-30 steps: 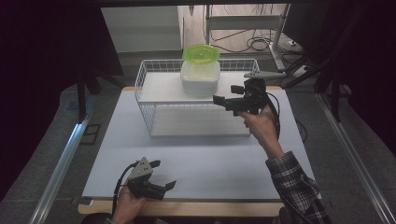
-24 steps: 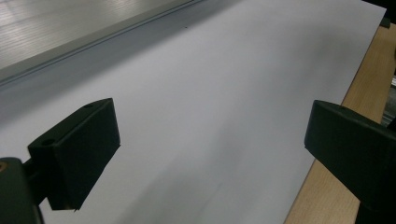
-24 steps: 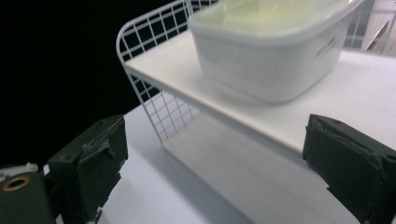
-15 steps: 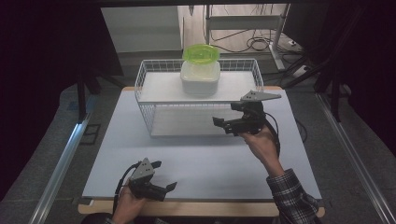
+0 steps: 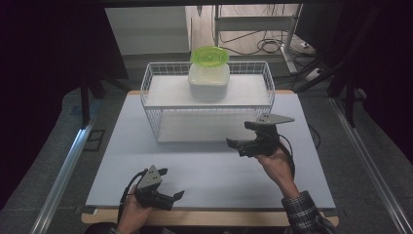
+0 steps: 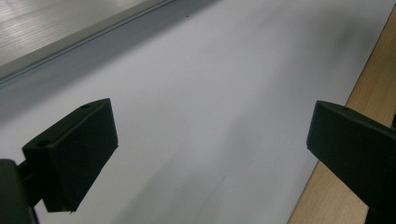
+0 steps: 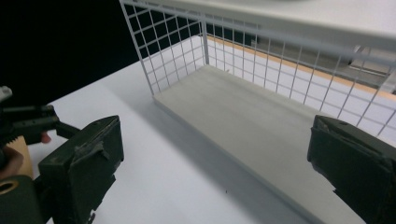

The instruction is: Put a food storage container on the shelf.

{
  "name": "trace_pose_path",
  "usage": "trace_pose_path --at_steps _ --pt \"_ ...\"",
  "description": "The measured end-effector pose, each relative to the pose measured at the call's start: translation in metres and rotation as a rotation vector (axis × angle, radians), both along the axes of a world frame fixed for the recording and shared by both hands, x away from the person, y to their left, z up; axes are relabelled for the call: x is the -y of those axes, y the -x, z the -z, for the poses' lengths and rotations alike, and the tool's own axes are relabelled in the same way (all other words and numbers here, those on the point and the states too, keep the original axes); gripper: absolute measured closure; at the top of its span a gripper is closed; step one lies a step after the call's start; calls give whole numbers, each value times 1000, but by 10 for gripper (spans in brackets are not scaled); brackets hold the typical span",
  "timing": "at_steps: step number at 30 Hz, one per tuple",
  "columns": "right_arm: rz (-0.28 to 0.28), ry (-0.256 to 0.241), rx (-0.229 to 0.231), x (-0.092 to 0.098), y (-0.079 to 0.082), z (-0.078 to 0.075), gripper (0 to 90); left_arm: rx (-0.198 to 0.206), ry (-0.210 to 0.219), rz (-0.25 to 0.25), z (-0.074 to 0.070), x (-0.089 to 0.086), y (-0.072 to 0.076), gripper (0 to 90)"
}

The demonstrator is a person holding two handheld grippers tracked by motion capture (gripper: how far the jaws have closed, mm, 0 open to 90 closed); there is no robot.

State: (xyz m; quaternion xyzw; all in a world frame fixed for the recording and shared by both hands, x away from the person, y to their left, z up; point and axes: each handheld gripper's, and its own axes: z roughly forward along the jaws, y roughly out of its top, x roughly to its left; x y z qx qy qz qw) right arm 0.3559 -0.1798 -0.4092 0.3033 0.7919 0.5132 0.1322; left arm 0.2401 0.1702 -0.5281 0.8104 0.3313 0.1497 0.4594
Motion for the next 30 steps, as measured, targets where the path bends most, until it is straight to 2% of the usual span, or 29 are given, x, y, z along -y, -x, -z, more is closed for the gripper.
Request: trace_pose_path --at_steps 9,20,30 --pt "28 43 9 14 13 24 23 -1 -8 -4 0 1 0 9" --pt "74 73 8 32 29 43 5 -3 -15 -3 0 1 1 8" --pt "115 146 17 42 42 57 2 -9 -30 -4 1 2 0 9"
